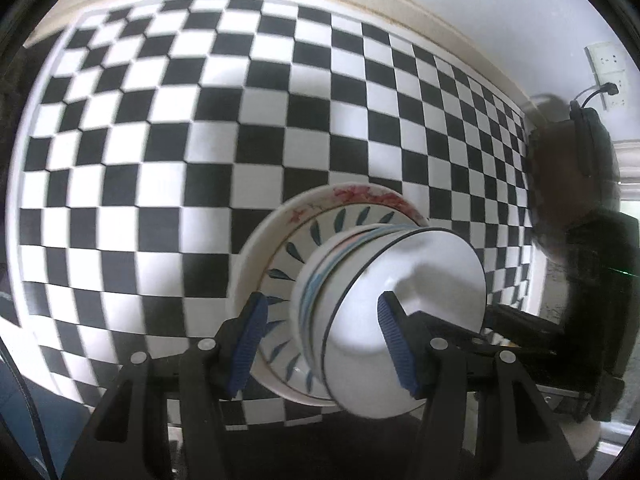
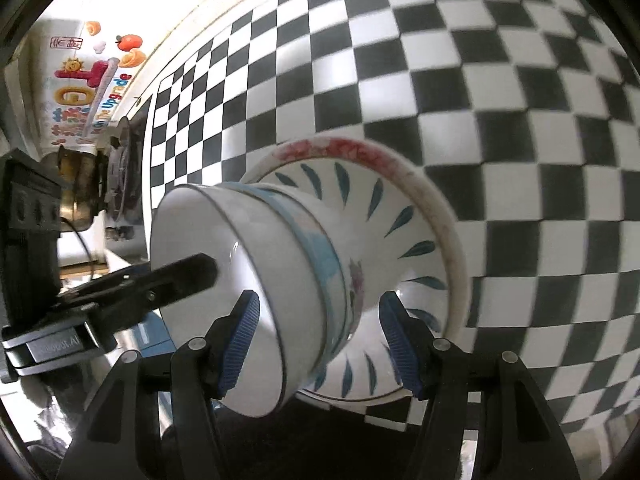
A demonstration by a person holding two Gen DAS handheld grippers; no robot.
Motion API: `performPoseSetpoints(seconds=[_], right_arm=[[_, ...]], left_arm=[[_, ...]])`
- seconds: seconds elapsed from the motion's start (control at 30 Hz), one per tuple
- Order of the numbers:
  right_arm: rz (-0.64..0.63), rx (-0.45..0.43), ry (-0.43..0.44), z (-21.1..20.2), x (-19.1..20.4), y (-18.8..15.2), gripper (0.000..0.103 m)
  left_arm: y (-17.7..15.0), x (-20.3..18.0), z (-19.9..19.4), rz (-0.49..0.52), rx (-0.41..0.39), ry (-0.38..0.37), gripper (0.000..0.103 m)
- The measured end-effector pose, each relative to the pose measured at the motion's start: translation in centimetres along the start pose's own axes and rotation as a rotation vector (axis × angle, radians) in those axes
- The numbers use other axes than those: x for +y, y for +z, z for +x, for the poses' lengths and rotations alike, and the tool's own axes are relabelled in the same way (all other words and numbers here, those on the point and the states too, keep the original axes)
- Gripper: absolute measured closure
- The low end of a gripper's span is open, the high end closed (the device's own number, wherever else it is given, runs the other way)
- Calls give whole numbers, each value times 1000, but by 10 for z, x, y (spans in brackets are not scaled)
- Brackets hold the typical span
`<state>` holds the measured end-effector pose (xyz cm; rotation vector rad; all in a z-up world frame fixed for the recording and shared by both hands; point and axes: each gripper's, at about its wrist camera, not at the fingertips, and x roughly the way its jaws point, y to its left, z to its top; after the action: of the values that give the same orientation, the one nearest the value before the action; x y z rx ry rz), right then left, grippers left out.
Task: Organize plates and bowls
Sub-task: 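Lower the nested bowls onto the plate stack with the left tool while the right tool lowers too, then open the left tool while the right tool opens and both lift away from the stack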
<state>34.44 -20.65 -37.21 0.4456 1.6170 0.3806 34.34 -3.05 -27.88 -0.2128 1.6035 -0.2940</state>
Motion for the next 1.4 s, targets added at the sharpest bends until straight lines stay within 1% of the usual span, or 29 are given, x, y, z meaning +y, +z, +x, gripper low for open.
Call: performPoseSetpoints(seconds=[0.13,0.2,0.27,0.33,0.47,0.53,0.57,0.6,0.67,0.7,0.77,1.0,1.2,1.4], right_arm=[[-29,-47,-55,-20,8,-9,38],[-45,-70,-83,-30,13,-15,38],[-65,-97,-118,-40,20,-22,38],[-84,-128,-162,-52,27,-30,36],[-108,-186,-234,-71,39,-49,20],[-106,-217,-265,-79,44,-59,18],[-105,-238,-280,-84,47,-65,17],[-106,-256,-293,-87,51,-70,16],[-104,-294,-320,-95,57,-80,14],[-109,-321,-333,-101,61,-86,14],[-114,-374,-358,-114,68,-97,13],[-135,-540,-378,-170,94,-139,13],[-181,-666,-377,-215,115,-181,13],[-203,-741,-375,-247,126,-226,12]], left_arm=[[-11,-4,-20,36,-86,100,49],[-16,-6,-27,52,-120,130,48],[-23,-7,-34,60,-158,188,47],[-28,-7,-39,65,-189,219,47],[-41,-8,-52,83,-254,265,47],[-49,-12,-59,106,-285,288,46],[-54,-13,-63,116,-303,300,42],[-58,-16,-68,125,-324,311,40],[-68,-20,-79,138,-369,323,30],[-73,-22,-85,147,-392,329,27],[-81,-25,-97,155,-425,323,19],[-113,-41,-145,157,-549,303,19],[-148,-59,-183,162,-645,321,19],[-190,-73,-214,160,-712,316,18]])
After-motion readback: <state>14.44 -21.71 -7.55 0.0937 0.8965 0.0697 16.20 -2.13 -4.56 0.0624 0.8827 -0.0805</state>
